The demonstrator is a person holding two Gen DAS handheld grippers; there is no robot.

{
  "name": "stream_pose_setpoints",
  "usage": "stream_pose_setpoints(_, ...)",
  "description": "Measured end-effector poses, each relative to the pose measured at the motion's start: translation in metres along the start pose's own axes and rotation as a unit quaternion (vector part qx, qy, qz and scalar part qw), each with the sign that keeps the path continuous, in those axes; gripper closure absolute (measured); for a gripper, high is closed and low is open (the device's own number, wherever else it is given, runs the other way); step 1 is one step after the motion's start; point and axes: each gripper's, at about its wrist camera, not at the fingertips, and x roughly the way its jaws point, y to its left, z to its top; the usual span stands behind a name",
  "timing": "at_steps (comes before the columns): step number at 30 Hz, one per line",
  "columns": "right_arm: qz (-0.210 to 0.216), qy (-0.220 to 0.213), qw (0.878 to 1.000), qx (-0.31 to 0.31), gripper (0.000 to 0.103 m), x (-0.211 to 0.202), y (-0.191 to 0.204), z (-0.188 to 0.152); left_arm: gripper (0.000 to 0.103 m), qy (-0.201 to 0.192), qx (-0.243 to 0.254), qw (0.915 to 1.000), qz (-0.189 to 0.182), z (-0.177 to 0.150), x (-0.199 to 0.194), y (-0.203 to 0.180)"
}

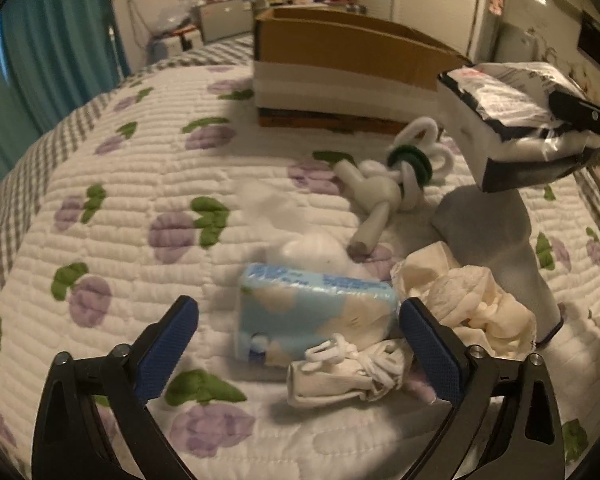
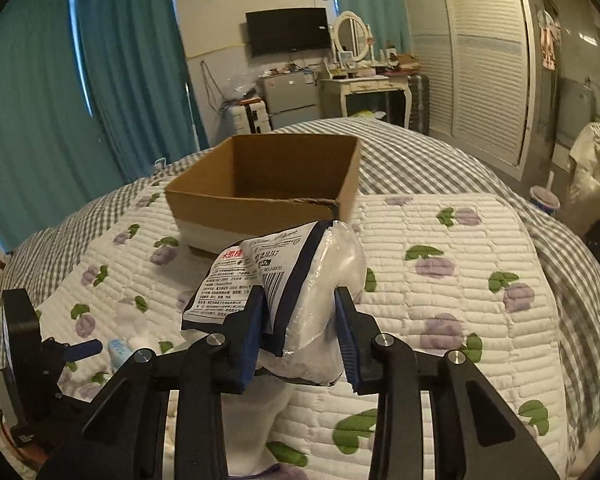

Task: Organize soft objects
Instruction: 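Grasp the wrapped tissue pack with the right tool while the left tool grasps the blue soap bar, then carry both items to the cardboard box and open both tools to drop them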

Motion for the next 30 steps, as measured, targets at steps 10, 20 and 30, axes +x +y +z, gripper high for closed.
stream_pose_setpoints(10,0.017,0.002,1.0,-0.004,0.069,-0.001,0.002,-0.004,0.03,-0.005,-0.009,0.9998,-0.018,0.0,-0.012,0.005)
stream_pose_setpoints(20,0.039,-0.042,0.998,-0.012,0.069,-0.056,0.008,0.008,0.03,-0.084,-0.029,0.9959,0.015,0.023,-0.091,0.006)
stream_pose_setpoints(30,0.048,-0.096,0.993,-0.04,0.069,-0.083,0.013,0.052,0.03,-0.151,-0.032,0.988,0.003,0.099,-0.13,0.0)
